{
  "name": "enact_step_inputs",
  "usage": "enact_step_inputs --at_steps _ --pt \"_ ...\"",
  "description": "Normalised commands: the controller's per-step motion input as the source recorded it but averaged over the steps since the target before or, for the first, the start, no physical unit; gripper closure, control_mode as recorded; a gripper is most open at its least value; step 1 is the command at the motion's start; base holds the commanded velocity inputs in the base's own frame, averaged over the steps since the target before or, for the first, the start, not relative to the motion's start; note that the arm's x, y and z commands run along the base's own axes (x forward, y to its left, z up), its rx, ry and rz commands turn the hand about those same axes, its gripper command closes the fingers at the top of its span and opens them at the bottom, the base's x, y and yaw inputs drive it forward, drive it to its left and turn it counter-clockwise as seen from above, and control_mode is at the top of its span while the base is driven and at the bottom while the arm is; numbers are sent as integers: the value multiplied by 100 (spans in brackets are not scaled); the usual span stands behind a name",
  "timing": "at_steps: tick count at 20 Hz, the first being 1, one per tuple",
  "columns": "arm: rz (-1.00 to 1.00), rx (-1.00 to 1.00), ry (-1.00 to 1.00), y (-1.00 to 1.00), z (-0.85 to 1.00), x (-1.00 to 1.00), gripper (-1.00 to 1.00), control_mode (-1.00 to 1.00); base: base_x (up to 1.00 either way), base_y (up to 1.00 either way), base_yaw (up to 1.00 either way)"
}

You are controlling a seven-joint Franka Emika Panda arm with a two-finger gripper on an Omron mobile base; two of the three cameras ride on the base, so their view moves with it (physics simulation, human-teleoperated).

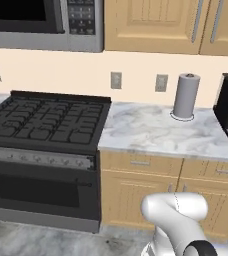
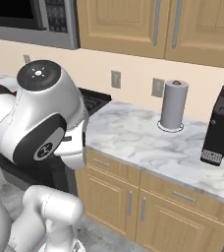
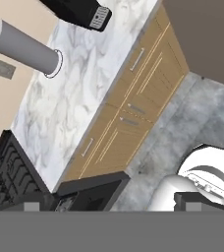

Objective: Move the bowls from the cabinet to the plates on the dining table.

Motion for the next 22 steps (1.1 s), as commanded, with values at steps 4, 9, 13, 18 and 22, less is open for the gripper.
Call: enact_step_inputs --at_steps 4,9,13,18,22 --pt "0 0 0 0 0 0 -100 100 62 5 1" --pt "0 0 0 0 0 0 -100 100 49 22 5" --pt "0 0 0 0 0 0 -100 100 3 19 21" --pt "0 0 0 0 0 0 -100 100 0 4 25" --pt "0 0 0 0 0 0 -100 100 0 0 25"
